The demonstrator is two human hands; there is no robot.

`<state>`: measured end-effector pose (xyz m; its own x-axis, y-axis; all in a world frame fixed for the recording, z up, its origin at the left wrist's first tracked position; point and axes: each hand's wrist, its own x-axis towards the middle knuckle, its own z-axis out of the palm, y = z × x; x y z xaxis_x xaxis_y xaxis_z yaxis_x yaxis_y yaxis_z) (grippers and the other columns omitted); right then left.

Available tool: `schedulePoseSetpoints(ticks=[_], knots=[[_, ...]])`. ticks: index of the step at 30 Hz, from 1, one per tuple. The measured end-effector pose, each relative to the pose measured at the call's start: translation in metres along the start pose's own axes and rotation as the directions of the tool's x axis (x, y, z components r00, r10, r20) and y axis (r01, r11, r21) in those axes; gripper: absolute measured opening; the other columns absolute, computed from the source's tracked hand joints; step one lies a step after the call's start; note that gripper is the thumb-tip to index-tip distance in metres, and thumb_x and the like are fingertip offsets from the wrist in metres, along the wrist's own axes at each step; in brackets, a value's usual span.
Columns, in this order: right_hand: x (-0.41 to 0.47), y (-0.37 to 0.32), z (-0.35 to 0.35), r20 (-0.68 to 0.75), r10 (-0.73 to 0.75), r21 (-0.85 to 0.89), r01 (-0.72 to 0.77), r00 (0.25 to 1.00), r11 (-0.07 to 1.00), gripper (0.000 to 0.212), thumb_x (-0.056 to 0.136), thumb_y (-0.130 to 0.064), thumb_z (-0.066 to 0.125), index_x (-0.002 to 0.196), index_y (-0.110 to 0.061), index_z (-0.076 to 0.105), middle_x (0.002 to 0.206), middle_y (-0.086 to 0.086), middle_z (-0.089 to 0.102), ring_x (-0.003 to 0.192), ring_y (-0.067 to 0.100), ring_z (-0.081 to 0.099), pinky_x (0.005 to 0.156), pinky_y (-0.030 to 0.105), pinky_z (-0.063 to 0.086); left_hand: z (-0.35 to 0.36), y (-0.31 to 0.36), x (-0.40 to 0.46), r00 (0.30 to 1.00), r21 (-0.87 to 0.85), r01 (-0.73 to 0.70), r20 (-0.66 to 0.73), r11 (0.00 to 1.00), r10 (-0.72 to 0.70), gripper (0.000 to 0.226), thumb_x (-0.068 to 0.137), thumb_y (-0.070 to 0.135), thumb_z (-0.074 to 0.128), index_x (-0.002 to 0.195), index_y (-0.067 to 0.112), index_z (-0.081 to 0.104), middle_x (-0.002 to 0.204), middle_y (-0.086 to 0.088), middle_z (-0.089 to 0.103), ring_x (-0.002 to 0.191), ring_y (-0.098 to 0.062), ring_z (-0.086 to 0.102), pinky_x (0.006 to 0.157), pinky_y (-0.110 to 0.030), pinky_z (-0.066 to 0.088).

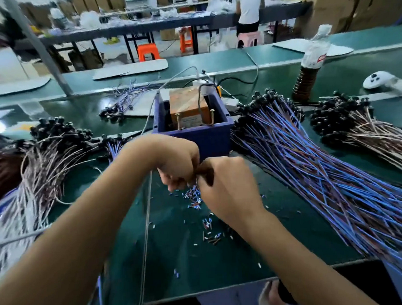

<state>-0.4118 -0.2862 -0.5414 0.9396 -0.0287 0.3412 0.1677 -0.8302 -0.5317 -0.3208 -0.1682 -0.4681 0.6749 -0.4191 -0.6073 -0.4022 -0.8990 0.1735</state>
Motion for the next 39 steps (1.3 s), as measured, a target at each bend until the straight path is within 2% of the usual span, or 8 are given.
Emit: schedulePoseSetpoints(ticks=[7,12,18,23,27,32,36,39], knots=[[0.036,-0.079,0.072,0.292,-0.045,0.176,-0.007,0.955,0.984,0.017,0.092,-0.02,0.061,0.103,-0.011,0.072,0.095,0.016,0.072,0.085,0.039,0.068,0.071,0.043,0.058,0.024,-0.101,-0.02,0.897,-0.136,0.249,-0.342,0.959,-0.281,0.022,0.088,-0.003,0.054,0.075,0.005,0.069,0.065,-0.01,0.072,0.05,-0.017,0.068,0.047,-0.024,0.05],[0.059,-0.113,0.118,0.465,0.043,0.24,-0.172,0.884,0.955,0.016,0.089,-0.012,0.058,0.101,-0.002,0.063,0.103,0.023,0.072,0.095,0.042,0.071,0.066,0.037,0.05,0.048,-0.14,0.001,0.656,-0.154,0.379,-0.651,0.913,-0.382,0.027,0.095,0.004,0.053,0.117,0.002,0.068,0.115,-0.025,0.066,0.11,-0.042,0.063,0.091,-0.043,0.049],[0.075,-0.111,0.138,0.481,0.163,0.216,-0.296,0.861,0.93,0.02,0.086,-0.008,0.052,0.069,-0.016,0.058,0.071,0.013,0.075,0.069,0.035,0.076,0.065,0.044,0.065,0.049,-0.153,0.02,0.573,-0.194,0.395,-0.712,0.898,-0.406,0.026,0.094,0.001,0.051,0.115,-0.001,0.067,0.116,-0.027,0.066,0.109,-0.046,0.064,0.089,-0.045,0.051],[0.078,-0.106,0.142,0.497,0.196,0.29,-0.374,0.845,0.881,0.023,0.09,-0.004,0.05,0.074,-0.004,0.067,0.061,0.015,0.072,0.052,0.031,0.073,0.051,0.042,0.063,0.045,-0.149,0.026,0.566,-0.214,0.351,-0.727,0.912,-0.389,0.005,0.09,0.005,0.058,0.085,0.005,0.059,0.102,-0.021,0.065,0.099,-0.044,0.064,0.074,-0.04,0.043],[0.076,-0.103,0.142,0.514,0.17,0.346,-0.384,0.841,0.856,0.029,0.096,-0.018,0.052,0.081,-0.002,0.069,0.058,0.01,0.072,0.049,0.026,0.072,0.049,0.03,0.056,0.039,-0.15,0.026,0.55,-0.407,0.303,-0.663,0.862,-0.507,0.019,0.078,0.007,0.058,0.066,0.012,0.044,0.073,-0.009,0.047,0.079,-0.036,0.052,0.07,-0.035,0.041],[0.069,-0.097,0.142,0.473,0.122,0.461,-0.363,0.873,0.81,0.032,0.1,-0.036,0.061,0.079,-0.012,0.061,0.057,0.008,0.07,0.05,0.024,0.073,0.047,0.026,0.049,0.027,-0.153,0.019,0.548,-0.512,0.234,-0.633,0.827,-0.547,0.013,0.075,0.013,0.073,0.088,0.009,0.074,0.079,-0.01,0.068,0.082,-0.032,0.064,0.066,-0.029,0.042],[0.065,-0.095,0.139,0.464,0.132,0.455,-0.363,0.876,0.813,0.043,0.1,-0.047,0.063,0.099,-0.005,0.059,0.063,0.012,0.073,0.046,0.022,0.069,0.048,0.032,0.054,0.021,-0.152,0.014,0.508,-0.557,0.186,-0.651,0.81,-0.564,0.011,0.078,0.013,0.066,0.087,0.012,0.072,0.083,-0.008,0.07,0.083,-0.031,0.064,0.068,-0.03,0.042],[0.063,-0.093,0.138,0.44,0.147,0.449,-0.359,0.886,0.818,0.046,0.096,-0.057,0.065,0.101,-0.013,0.054,0.076,0.011,0.076,0.058,0.025,0.069,0.067,0.043,0.061,0.015,-0.151,0.013,0.507,-0.656,0.072,-0.625,0.752,-0.594,0.011,0.085,0.01,0.057,0.089,0.013,0.066,0.086,-0.008,0.068,0.083,-0.031,0.06,0.073,-0.031,0.043]])
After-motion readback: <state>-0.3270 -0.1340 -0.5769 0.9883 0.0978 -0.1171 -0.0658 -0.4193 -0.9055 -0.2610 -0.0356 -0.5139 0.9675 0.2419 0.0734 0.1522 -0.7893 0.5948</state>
